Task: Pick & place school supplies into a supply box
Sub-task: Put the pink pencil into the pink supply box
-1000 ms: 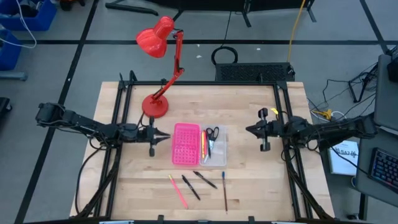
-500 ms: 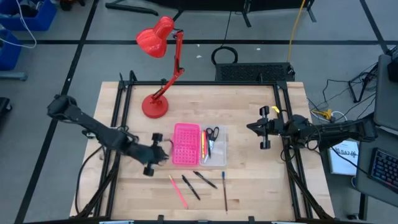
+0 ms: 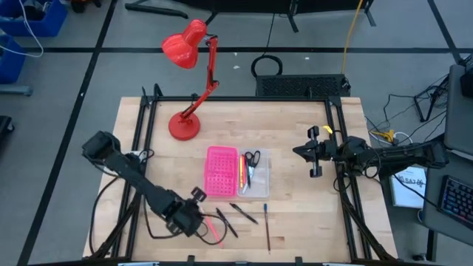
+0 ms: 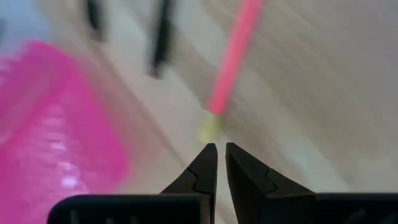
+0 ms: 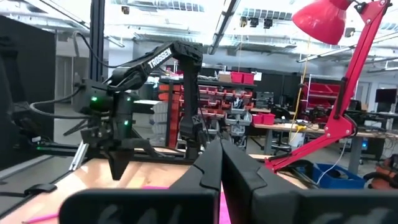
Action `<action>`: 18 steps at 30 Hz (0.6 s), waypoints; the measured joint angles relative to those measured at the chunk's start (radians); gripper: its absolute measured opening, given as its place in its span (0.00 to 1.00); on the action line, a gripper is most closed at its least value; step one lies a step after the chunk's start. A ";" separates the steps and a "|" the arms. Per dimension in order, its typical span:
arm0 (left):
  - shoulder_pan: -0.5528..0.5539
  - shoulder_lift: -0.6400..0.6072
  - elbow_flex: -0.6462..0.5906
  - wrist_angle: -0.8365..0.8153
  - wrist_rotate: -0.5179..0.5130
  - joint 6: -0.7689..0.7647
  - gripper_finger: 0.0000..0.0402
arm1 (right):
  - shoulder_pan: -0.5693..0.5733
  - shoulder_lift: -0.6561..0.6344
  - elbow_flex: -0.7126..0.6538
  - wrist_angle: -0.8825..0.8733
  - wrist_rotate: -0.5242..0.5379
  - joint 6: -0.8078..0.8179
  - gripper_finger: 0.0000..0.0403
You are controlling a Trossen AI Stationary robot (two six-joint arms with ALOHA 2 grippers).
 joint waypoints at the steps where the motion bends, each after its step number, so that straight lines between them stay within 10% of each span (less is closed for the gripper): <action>1: 0.002 0.011 0.015 0.001 -0.028 -0.004 0.11 | 0.000 0.000 0.000 0.000 0.000 0.009 0.00; 18: 0.051 0.045 0.047 0.089 0.088 0.215 0.41 | 0.000 0.000 -0.001 0.000 0.000 0.018 0.00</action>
